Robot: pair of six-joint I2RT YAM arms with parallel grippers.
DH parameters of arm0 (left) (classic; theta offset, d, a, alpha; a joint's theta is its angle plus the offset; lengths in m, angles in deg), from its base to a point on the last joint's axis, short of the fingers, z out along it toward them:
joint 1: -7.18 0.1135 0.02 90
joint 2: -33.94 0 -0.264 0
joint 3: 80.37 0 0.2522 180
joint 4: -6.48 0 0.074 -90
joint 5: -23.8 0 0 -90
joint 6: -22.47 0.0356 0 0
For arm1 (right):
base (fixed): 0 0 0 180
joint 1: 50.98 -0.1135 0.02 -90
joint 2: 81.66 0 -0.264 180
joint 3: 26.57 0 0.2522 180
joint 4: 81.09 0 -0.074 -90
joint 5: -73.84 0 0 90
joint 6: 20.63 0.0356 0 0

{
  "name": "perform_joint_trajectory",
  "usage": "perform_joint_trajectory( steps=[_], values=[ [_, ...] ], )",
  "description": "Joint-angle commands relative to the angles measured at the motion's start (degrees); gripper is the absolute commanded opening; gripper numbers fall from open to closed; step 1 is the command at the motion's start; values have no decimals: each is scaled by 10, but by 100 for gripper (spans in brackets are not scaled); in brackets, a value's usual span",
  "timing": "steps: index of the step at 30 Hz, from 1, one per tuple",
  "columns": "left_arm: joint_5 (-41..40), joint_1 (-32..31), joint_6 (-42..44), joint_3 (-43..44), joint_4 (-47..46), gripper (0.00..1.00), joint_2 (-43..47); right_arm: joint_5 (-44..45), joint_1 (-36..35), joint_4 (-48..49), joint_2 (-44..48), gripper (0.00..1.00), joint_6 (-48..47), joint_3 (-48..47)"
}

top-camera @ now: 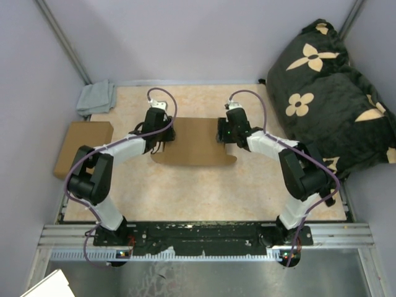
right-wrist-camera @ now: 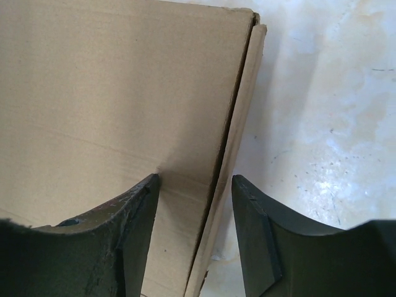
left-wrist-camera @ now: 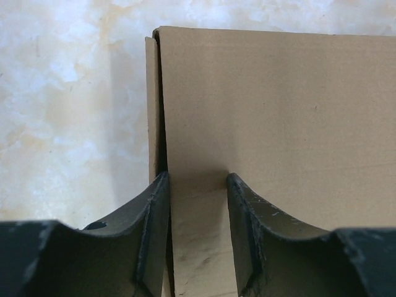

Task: Fold the paper box

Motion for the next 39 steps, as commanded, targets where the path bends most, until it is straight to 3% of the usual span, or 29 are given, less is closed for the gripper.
perform_joint_trajectory(
  steps=[1,5,9,12,17,24,27,31,35,38,39],
  values=[
    [124,-28,-11,20,24,43,-25,16,-13,-43,9,53,10,-16],
    [111,-29,-8,-2,10,43,-10,45,-11,-66,16,55,-1,-38],
    [91,-29,-7,-14,7,51,25,66,-8,-84,30,59,-15,-60],
    [85,-28,-6,-21,4,57,71,75,-6,-98,44,61,-21,-77],
    [76,-29,-8,-46,-6,58,162,77,-6,-111,92,62,-24,-82],
    [36,-27,-10,-129,-47,56,227,71,-5,-107,174,63,-21,-18],
    [28,-27,-15,-114,-3,56,216,66,-6,-113,193,63,-24,6],
    [53,-28,-26,-105,50,55,211,59,-6,-127,218,63,-32,45],
    [88,-28,-54,-160,46,55,242,25,-6,-119,257,64,-39,96],
    [111,-30,-72,-207,34,56,285,0,-6,-109,283,68,-38,128],
    [119,-31,-76,-215,33,56,299,-5,-6,-107,289,79,-38,136]
  ],
)
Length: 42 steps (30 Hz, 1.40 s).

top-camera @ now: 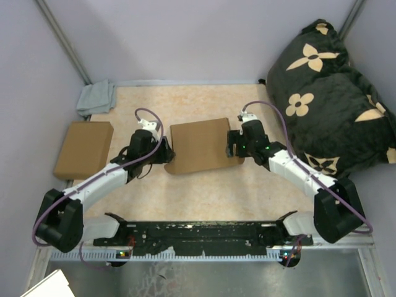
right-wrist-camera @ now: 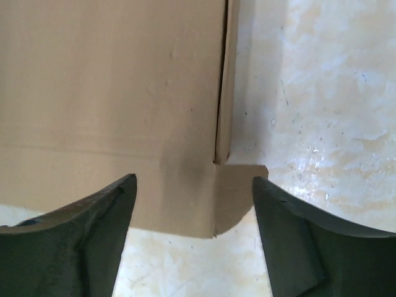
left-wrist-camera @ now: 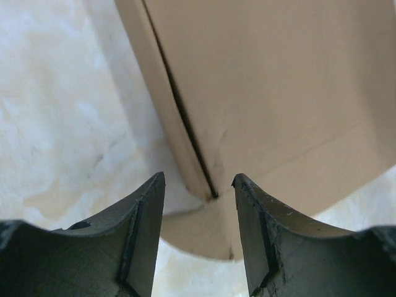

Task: Fold the paper box

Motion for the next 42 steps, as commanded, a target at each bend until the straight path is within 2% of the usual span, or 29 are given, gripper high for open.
perform_joint_trajectory(
  steps=[1,2,3,17,29,42],
  values=[
    [51,-4,-32,-45,3,56,64,-41,-4,28,52,84,-11,25],
    [58,-6,-33,-48,8,56,74,-43,-4,26,53,97,-11,28],
    [61,-8,-34,-48,15,56,81,-44,-4,23,53,99,-12,30],
    [41,-59,-26,-66,47,56,81,-85,-4,31,16,99,-33,43],
    [49,-67,-29,-73,15,56,56,-104,-4,24,1,99,-40,54],
    [57,-79,-32,-67,19,56,52,-190,-8,25,15,99,-44,57]
  ],
)
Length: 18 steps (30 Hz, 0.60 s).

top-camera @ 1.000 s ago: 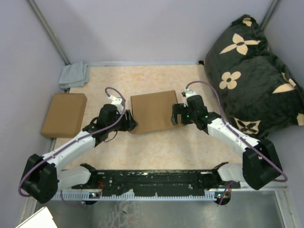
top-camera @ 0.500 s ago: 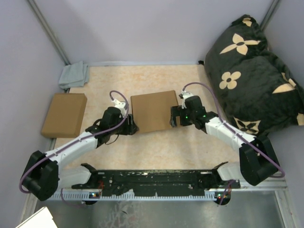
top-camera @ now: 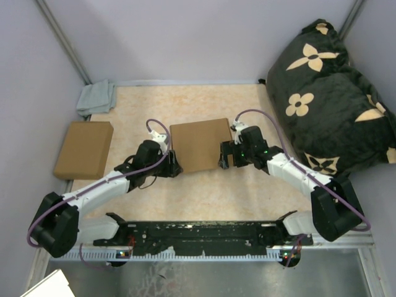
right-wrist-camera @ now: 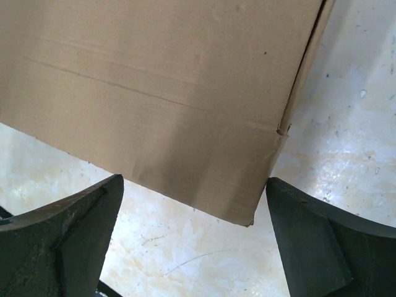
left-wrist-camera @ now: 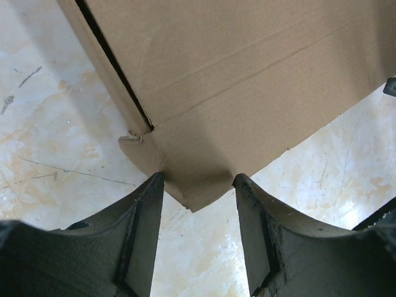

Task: Fold the paper box

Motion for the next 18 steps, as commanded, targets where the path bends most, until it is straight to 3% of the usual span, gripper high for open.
perform_joint_trajectory(
  steps=[1,18],
  values=[
    [12,-5,-2,4,-11,56,5,-41,-7,14,16,99,-5,1],
    [26,-7,-2,25,19,56,41,-56,-7,-23,54,99,-1,-17]
  ],
)
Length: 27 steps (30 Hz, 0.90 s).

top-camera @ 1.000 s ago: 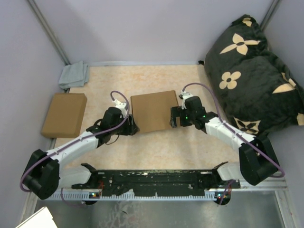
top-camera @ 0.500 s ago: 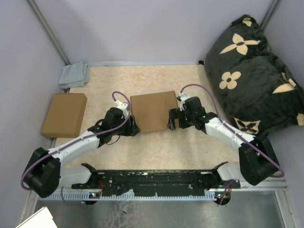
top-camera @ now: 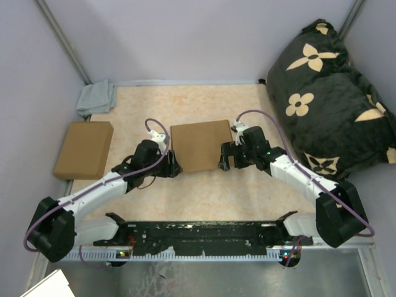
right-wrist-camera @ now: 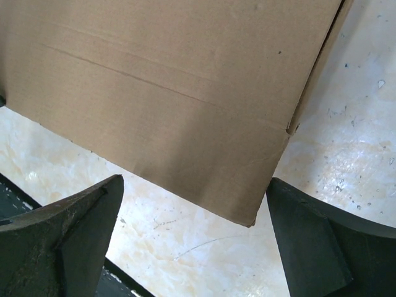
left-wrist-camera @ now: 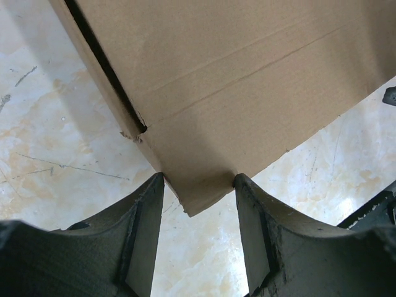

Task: Fold the paper box

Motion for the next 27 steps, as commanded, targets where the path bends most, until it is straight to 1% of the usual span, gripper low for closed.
perform_joint_trajectory(
  steps=[1,7,13,20,27],
  values=[
    [19,-4,-2,20,-4,56,20,-27,-6,5,22,99,1,-17],
    [18,-4,0,26,3,56,17,-28,-6,-3,21,99,1,-23],
    [14,-4,4,25,1,56,5,-2,-6,-1,16,99,-11,-21],
    [12,-4,7,21,-7,55,-4,17,-6,48,13,99,-13,4],
    [8,-5,8,12,-12,55,-8,35,-6,65,12,99,-18,19]
  ],
)
